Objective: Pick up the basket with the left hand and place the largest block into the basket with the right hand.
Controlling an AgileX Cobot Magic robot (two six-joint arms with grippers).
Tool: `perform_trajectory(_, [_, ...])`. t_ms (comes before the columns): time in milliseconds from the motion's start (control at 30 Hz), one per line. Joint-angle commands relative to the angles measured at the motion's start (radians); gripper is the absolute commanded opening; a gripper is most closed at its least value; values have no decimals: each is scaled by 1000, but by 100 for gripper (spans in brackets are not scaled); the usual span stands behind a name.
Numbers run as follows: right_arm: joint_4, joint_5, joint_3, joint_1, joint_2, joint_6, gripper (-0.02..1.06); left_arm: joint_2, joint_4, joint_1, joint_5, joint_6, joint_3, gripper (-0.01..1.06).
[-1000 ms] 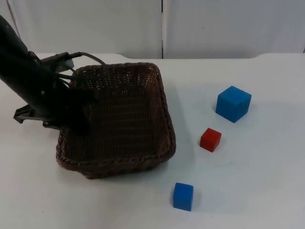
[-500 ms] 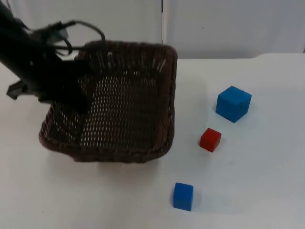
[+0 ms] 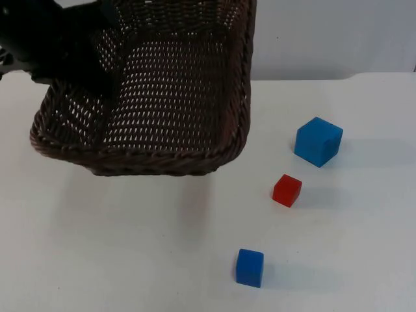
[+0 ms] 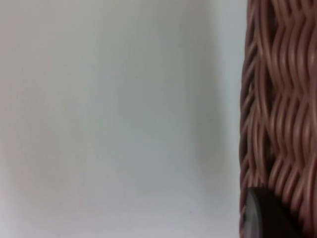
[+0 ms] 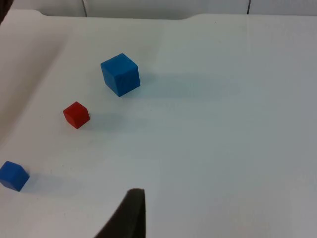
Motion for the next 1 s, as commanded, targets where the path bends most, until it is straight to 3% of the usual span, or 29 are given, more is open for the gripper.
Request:
perform_trajectory(0, [-2,-3,2,-1,-4,-2,105,-25,-18,-1,43,-38,-2,0])
perform_trajectory(200, [-2,-3,2,-1,-4,-2,105,-25,26,-1,144,-45,-2,0])
perform_trajectory(300, [-2,-3,2,-1,-4,-2,105,-32,24,-1,148,-52,19,0])
perform_trajectory(600, [-2,-3,2,-1,-4,-2,105,-100,1,-1,88,-52,216,0])
perform_trajectory(733, [-2,-3,2,-1,-4,-2,105,-143,8,-1,15,-49,315,0])
perform_trajectory(967, [-5,-3,2,-1,-4,-2,105,-155,9,-1,8,-49,337,0])
